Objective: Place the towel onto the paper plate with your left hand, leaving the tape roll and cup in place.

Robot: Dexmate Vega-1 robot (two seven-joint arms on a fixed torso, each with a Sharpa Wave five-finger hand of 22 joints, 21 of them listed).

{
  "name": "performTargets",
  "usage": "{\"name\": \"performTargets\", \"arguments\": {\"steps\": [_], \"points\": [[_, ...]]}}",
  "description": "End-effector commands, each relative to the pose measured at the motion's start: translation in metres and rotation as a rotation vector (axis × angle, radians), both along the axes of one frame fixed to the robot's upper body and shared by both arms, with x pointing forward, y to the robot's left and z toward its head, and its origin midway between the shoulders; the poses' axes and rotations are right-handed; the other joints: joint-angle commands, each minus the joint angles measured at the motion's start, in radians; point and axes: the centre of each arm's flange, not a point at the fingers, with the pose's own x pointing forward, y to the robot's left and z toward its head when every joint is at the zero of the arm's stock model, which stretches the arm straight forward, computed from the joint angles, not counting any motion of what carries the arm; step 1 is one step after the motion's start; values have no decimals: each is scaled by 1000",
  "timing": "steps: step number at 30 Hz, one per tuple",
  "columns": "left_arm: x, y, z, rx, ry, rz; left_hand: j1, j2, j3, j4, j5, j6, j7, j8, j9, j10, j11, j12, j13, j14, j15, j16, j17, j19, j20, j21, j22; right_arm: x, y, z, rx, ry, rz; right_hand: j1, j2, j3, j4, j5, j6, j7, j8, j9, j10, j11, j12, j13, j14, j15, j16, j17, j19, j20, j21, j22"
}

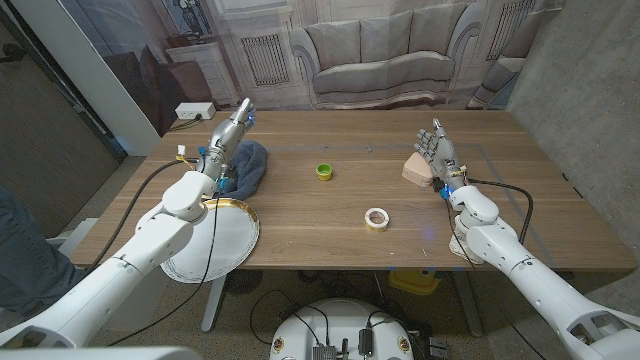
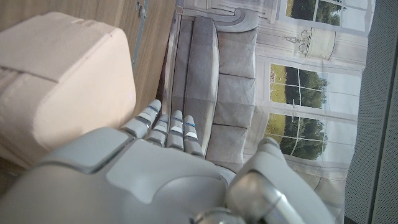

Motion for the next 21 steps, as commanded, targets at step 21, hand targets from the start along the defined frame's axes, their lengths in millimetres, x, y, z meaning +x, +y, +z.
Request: {"name": "performTargets", "arguments": {"steps": [21], "points": [[-26,26,8,134,-22,224,18,0,-5,-11,14,31,3,8,5,36,-1,1,0,39,-2,-1,1,51,-71,10,1,3,6,-3,56,0,28,7,4,0,-6,-4,14,-2,4,3,18,0,8,6,19,0,0,4,15,-24,6,4]]}}
